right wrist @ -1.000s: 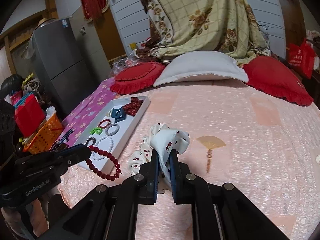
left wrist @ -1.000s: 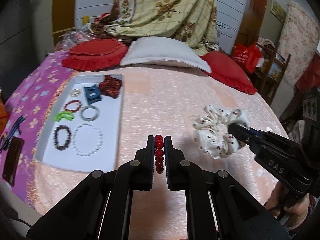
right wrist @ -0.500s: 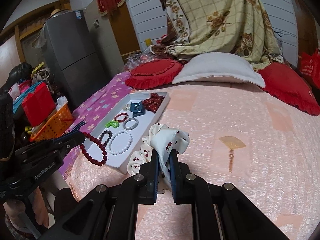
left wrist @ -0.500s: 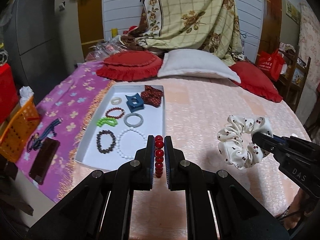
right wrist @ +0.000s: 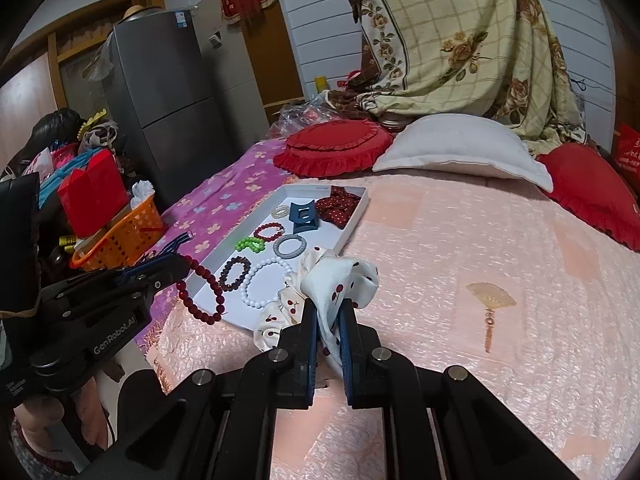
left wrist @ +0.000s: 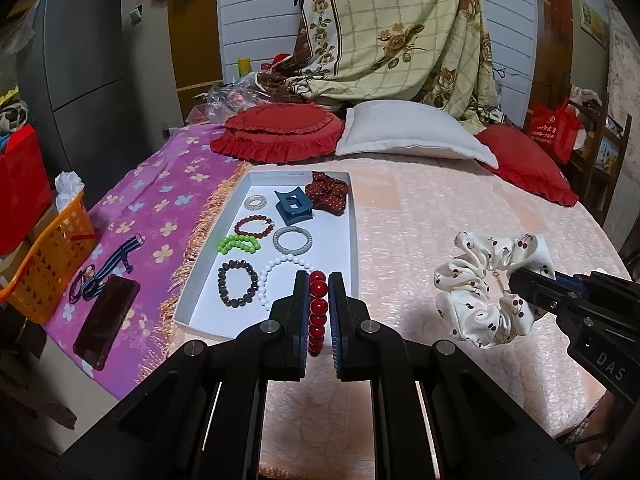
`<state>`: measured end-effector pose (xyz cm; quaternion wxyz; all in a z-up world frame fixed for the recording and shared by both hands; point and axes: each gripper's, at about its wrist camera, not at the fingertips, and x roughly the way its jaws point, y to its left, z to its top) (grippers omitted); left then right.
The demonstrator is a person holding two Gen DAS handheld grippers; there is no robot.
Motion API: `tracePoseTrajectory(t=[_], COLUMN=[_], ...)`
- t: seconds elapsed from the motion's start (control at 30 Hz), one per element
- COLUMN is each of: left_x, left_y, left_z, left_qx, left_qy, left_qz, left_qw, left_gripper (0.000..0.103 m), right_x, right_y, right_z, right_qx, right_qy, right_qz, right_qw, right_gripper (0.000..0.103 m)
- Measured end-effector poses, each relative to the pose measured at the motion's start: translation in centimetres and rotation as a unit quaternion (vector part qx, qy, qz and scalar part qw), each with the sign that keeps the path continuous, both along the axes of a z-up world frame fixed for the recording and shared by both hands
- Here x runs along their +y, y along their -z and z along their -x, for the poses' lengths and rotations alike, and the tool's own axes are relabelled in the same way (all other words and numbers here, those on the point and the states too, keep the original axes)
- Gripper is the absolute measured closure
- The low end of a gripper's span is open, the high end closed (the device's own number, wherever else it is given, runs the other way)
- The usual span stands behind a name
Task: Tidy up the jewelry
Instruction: 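Carry the red bracelet into the tray with the left tool while the right releases the scrunchie there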
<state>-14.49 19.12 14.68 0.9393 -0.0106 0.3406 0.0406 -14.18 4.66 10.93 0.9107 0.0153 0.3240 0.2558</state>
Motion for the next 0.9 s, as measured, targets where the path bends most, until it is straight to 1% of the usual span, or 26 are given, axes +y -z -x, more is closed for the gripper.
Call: tracePoseTrajectory(t=[0.17,0.37,0.6,0.73,0.9], left_x=[1.0,3.0,4.5,4.8,4.8], left_y=[-0.1,-0.7,-1.7,-0.9,1.7], left_z=[-0.5,-1.8,-3.6,-4.9,-6.7], left_qx=[0.005,0.016,0.018,0.028,0.058], left_qy=[-0.003,-0.003,0.003,0.011,0.017], left_qz=[0.003,0.025,0.041,0.062,0.087], left_qw=[1.0,0.9996,0.999,0.9976,0.9943], left_gripper=[0.095,0.095,0.095,0.095,0.095], right_x=[1.0,2.1,3.7,4.8,6.1], right_y=[0.2,0.6,0.6,0.8,1.3], right_z=[-0.5,-0.9,-3.0,-5.0,-7.9], right_qx=[0.003,0.005,0.006,0.015,0.027], right_qy=[-0.009,-0.018,-0.03,-0.035,-0.037], right_qz=[0.001,0.005,0.002,-0.006,-0.01], right_qw=[1.0,1.0,1.0,0.999,0.999], right_gripper=[0.093,0.093,0.093,0.093,0.093])
